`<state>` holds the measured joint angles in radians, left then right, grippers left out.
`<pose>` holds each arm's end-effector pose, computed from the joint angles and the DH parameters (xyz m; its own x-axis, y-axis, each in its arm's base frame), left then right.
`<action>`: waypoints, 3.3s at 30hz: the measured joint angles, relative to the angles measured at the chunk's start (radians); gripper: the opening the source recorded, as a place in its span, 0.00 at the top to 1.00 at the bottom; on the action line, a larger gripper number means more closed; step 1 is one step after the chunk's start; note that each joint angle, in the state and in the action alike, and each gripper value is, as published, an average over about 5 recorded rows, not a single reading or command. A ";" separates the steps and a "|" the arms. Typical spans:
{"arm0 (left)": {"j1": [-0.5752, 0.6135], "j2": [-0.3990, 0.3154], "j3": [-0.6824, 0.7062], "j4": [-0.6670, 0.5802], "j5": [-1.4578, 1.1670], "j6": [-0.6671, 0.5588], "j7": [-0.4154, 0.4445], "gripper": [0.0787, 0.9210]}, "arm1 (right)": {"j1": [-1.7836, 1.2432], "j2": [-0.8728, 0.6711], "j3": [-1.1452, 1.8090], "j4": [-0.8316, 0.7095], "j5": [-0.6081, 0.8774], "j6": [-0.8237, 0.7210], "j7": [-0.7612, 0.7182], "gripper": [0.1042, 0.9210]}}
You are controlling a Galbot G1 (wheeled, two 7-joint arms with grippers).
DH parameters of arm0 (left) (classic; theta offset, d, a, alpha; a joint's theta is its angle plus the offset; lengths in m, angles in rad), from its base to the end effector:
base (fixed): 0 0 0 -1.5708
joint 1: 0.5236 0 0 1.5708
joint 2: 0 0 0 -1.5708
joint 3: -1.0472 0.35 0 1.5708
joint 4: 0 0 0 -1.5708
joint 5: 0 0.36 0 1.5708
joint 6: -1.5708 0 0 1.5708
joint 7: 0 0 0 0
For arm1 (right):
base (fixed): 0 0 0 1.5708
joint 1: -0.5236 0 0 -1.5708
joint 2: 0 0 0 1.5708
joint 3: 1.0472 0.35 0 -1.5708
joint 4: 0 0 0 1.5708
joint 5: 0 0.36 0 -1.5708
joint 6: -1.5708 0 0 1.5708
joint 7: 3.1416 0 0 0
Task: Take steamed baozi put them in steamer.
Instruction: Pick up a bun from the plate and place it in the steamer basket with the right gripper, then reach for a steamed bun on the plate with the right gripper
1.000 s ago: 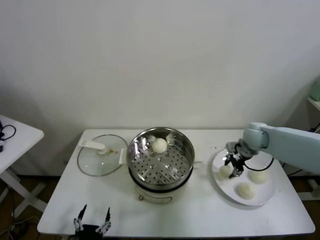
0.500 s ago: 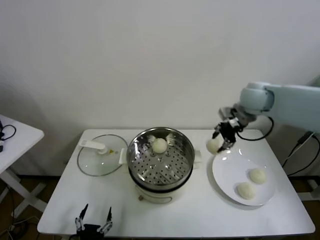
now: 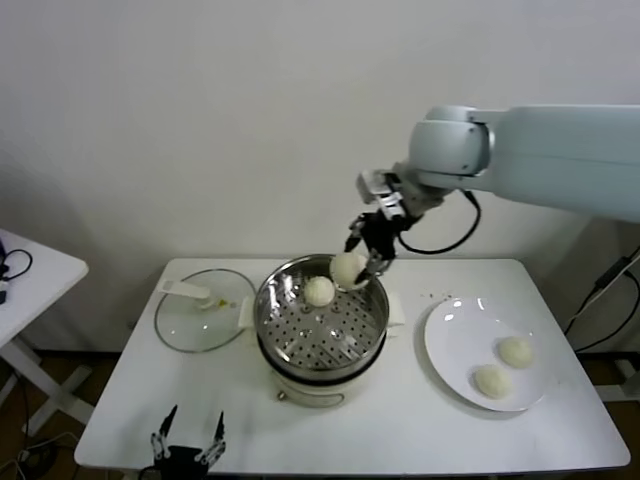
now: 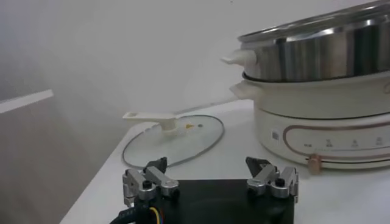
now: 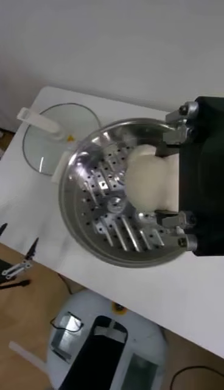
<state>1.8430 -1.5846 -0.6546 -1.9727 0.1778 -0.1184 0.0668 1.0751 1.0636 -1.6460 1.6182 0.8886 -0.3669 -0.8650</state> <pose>0.0800 0.0404 -0.3814 -0.9573 -0.0347 0.2871 0.0328 0.9734 0.2267 0.4770 0.0979 0.0554 -0.1521 -0.3255 0.9332 -0.9105 -0.3211 -0.2604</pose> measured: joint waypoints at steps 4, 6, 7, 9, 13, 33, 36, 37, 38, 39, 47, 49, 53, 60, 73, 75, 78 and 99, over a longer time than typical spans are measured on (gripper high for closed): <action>-0.001 0.000 0.002 0.005 0.003 0.000 0.001 0.12 | -0.058 0.063 0.019 -0.031 -0.015 -0.021 0.026 0.40; -0.002 0.000 0.002 0.008 0.004 0.000 0.001 0.12 | -0.090 0.095 0.030 -0.054 -0.028 -0.029 0.038 0.40; -0.003 0.000 0.002 0.009 0.004 0.000 0.002 0.12 | -0.106 0.110 0.035 -0.067 -0.034 -0.033 0.043 0.40; -0.003 0.000 0.001 0.012 0.005 0.000 0.002 0.12 | -0.140 0.140 0.044 -0.096 -0.048 -0.039 0.051 0.40; -0.003 0.000 -0.002 0.016 0.006 0.000 0.002 0.12 | -0.206 0.196 0.056 -0.156 -0.073 -0.047 0.060 0.40; -0.006 -0.001 -0.011 0.024 0.008 -0.001 0.008 0.12 | -0.392 0.343 0.070 -0.327 -0.143 -0.069 0.075 0.40; -0.005 -0.001 -0.010 0.024 0.010 -0.001 0.009 0.12 | -0.404 0.348 0.070 -0.337 -0.149 -0.070 0.074 0.40; -0.005 -0.002 -0.010 0.024 0.010 -0.001 0.009 0.12 | -0.407 0.350 0.070 -0.340 -0.151 -0.070 0.073 0.40; -0.005 -0.002 -0.009 0.024 0.011 -0.001 0.009 0.12 | -0.410 0.351 0.070 -0.343 -0.153 -0.070 0.072 0.39; -0.005 -0.003 -0.009 0.024 0.012 0.000 0.010 0.12 | -0.412 0.352 0.070 -0.345 -0.156 -0.069 0.070 0.39; -0.005 -0.006 -0.007 0.028 0.019 0.000 0.010 0.12 | -0.426 0.355 0.073 -0.355 -0.173 -0.062 0.065 0.33; -0.005 -0.006 -0.007 0.027 0.019 0.000 0.010 0.12 | -0.426 0.353 0.076 -0.355 -0.174 -0.059 0.066 0.27; -0.003 -0.006 -0.008 0.025 0.022 0.000 0.010 0.12 | -0.417 0.345 0.079 -0.348 -0.171 -0.048 0.065 0.15; 0.007 -0.005 -0.007 0.016 0.032 -0.001 0.010 0.12 | -0.352 0.304 0.060 -0.310 -0.139 -0.015 0.037 0.12; 0.019 -0.003 0.000 0.001 0.049 -0.005 0.010 0.12 | -0.130 0.027 -0.103 -0.133 -0.137 0.071 -0.078 0.12; 0.019 -0.003 0.001 0.001 0.050 -0.005 0.010 0.12 | -0.105 -0.031 -0.137 -0.109 -0.162 0.089 -0.094 0.12; 0.018 -0.005 0.002 0.001 0.053 -0.006 0.010 0.12 | -0.082 -0.118 -0.181 -0.078 -0.213 0.111 -0.110 0.12; 0.022 -0.016 -0.005 0.007 0.067 -0.006 0.010 0.12 | -0.449 -0.560 -0.017 -0.080 -0.648 0.143 -0.110 0.12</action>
<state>1.8655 -1.6005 -0.6599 -1.9662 0.2443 -0.1245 0.0768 0.6260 0.5034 -1.6632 1.5384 0.2411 -0.2242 -0.9751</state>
